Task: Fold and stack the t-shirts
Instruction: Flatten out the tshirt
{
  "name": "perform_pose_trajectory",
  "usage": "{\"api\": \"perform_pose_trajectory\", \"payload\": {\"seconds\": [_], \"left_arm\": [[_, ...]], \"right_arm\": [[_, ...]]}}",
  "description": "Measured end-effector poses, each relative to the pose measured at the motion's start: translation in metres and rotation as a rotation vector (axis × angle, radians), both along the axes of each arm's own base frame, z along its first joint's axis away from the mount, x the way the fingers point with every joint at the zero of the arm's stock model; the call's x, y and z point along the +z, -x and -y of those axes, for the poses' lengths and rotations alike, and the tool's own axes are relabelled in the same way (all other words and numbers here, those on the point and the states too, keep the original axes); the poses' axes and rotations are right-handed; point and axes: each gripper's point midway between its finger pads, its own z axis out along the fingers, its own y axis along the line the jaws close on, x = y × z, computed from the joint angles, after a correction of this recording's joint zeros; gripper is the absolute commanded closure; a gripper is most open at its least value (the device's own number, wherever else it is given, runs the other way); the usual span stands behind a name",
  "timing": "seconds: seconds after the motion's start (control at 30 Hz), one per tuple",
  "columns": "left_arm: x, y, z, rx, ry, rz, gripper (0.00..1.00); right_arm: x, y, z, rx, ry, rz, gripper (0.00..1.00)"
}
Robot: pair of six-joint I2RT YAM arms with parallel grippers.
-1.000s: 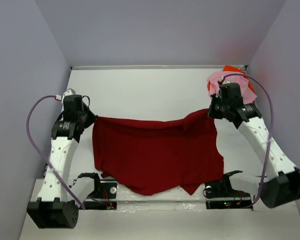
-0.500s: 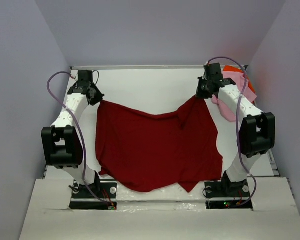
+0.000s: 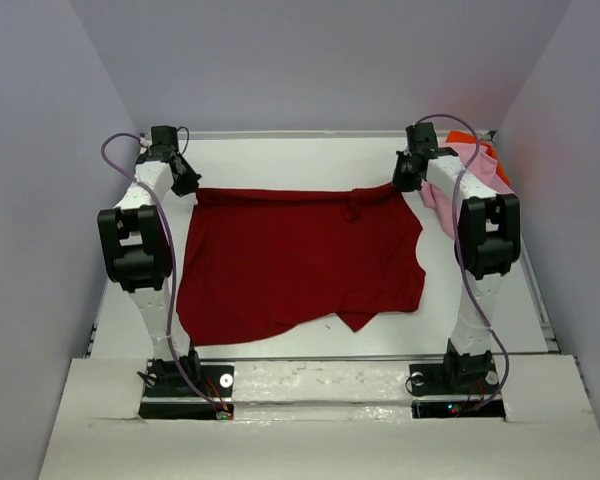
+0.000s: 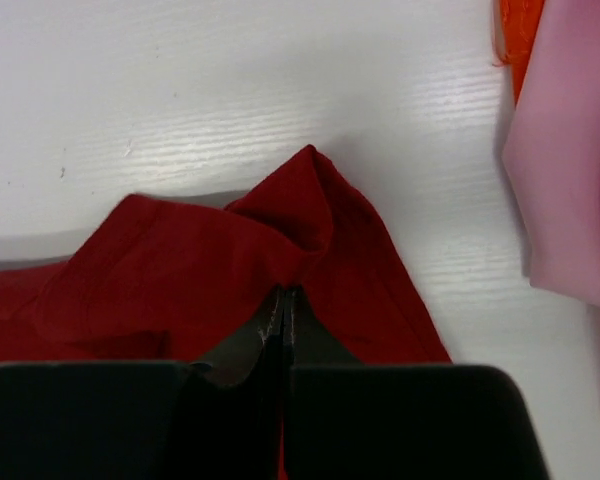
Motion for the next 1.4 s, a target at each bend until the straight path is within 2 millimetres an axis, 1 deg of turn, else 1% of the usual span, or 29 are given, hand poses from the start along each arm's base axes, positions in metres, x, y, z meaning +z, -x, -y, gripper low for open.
{"api": "perform_pose_trajectory", "payload": {"seconds": [0.03,0.1,0.17,0.23,0.27,0.3,0.33,0.37,0.4,0.53,0.6,0.67,0.7,0.77,0.87,0.9,0.93,0.97,1.0,1.03,1.07,1.1,1.13,1.17,1.2,1.23,1.3,1.33,1.4], "left_arm": [[-0.005,-0.006,-0.001,-0.003,0.004,-0.01,1.0],[-0.012,-0.015,-0.003,-0.005,0.009,-0.017,1.0],[-0.014,-0.026,-0.006,-0.005,0.011,-0.016,1.0],[-0.014,-0.035,-0.009,-0.006,0.013,-0.009,1.0],[-0.013,-0.04,-0.011,-0.005,0.013,-0.003,1.0],[-0.012,-0.043,-0.012,-0.004,0.014,0.002,0.75],[-0.011,-0.045,-0.013,-0.005,0.014,0.004,0.42],[-0.009,-0.046,-0.015,-0.006,0.007,0.002,0.01],[-0.008,-0.048,-0.016,0.004,0.007,0.004,0.01],[-0.001,-0.052,-0.029,0.031,-0.023,0.018,0.01],[0.004,-0.053,-0.031,0.032,-0.034,0.038,0.01],[0.009,-0.046,-0.03,0.027,-0.03,0.058,0.01],[0.016,-0.036,-0.026,0.016,-0.016,0.07,0.01],[0.032,-0.024,-0.02,0.002,0.0,0.101,0.01],[0.072,-0.003,-0.004,-0.042,0.032,0.186,0.01],[0.087,0.004,0.003,-0.062,0.042,0.221,0.01],[0.098,0.01,0.011,-0.084,0.055,0.252,0.01],[0.108,0.016,0.018,-0.105,0.065,0.282,0.01],[0.113,0.022,0.026,-0.126,0.082,0.299,0.01],[0.114,0.025,0.031,-0.144,0.096,0.306,0.01],[0.11,0.032,0.04,-0.172,0.119,0.303,0.08],[0.103,0.036,0.046,-0.192,0.139,0.289,0.11],[0.097,0.038,0.05,-0.205,0.154,0.275,0.11],[0.084,0.042,0.054,-0.223,0.169,0.243,0.11],[0.069,0.048,0.057,-0.231,0.184,0.203,0.1],[0.053,0.054,0.059,-0.236,0.196,0.159,0.09],[0.035,0.062,0.061,-0.239,0.209,0.108,0.09],[0.027,0.065,0.062,-0.242,0.215,0.081,0.08],[0.014,0.066,0.063,-0.252,0.225,0.047,0.08]], "right_arm": [[-0.007,-0.006,-0.001,-0.001,-0.002,-0.006,1.0],[-0.013,-0.013,-0.002,-0.003,-0.004,-0.009,1.0],[-0.019,-0.024,-0.004,-0.009,-0.009,-0.007,1.0],[-0.021,-0.029,-0.005,-0.013,-0.013,-0.004,1.0],[-0.021,-0.033,-0.006,-0.017,-0.017,0.0,0.95],[-0.02,-0.037,-0.006,-0.021,-0.02,0.007,0.73],[-0.019,-0.042,-0.007,-0.03,-0.027,0.014,0.22],[-0.017,-0.045,-0.007,-0.028,-0.026,0.022,0.12],[-0.013,-0.048,-0.007,-0.04,-0.03,0.032,0.09],[0.001,-0.057,-0.007,-0.045,-0.032,0.07,0.07],[0.005,-0.056,-0.008,-0.043,-0.035,0.072,0.07],[0.013,-0.054,-0.011,-0.031,-0.051,0.079,0.09],[0.016,-0.052,-0.013,-0.025,-0.06,0.081,0.09],[0.029,-0.041,-0.019,-0.006,-0.098,0.075,0.09],[0.045,-0.022,-0.028,0.019,-0.152,0.054,0.11],[0.047,-0.018,-0.03,0.024,-0.163,0.046,0.12],[0.047,-0.01,-0.032,0.035,-0.181,0.041,0.14],[0.044,-0.001,-0.035,0.044,-0.199,0.022,0.21],[0.039,0.009,-0.037,0.051,-0.211,-0.007,0.25],[0.03,0.018,-0.041,0.058,-0.233,-0.042,0.45],[0.024,0.024,-0.043,0.063,-0.249,-0.067,0.61],[0.017,0.03,-0.046,0.069,-0.262,-0.094,0.7],[0.006,0.04,-0.049,0.071,-0.286,-0.136,0.71],[0.003,0.043,-0.05,0.073,-0.294,-0.151,0.66],[-0.004,0.05,-0.052,0.073,-0.307,-0.179,0.64],[-0.007,0.054,-0.053,0.075,-0.314,-0.195,0.67],[-0.013,0.062,-0.055,0.075,-0.329,-0.225,0.67],[-0.015,0.064,-0.056,0.078,-0.334,-0.233,0.64],[-0.015,0.066,-0.058,0.082,-0.341,-0.24,0.62]]}}
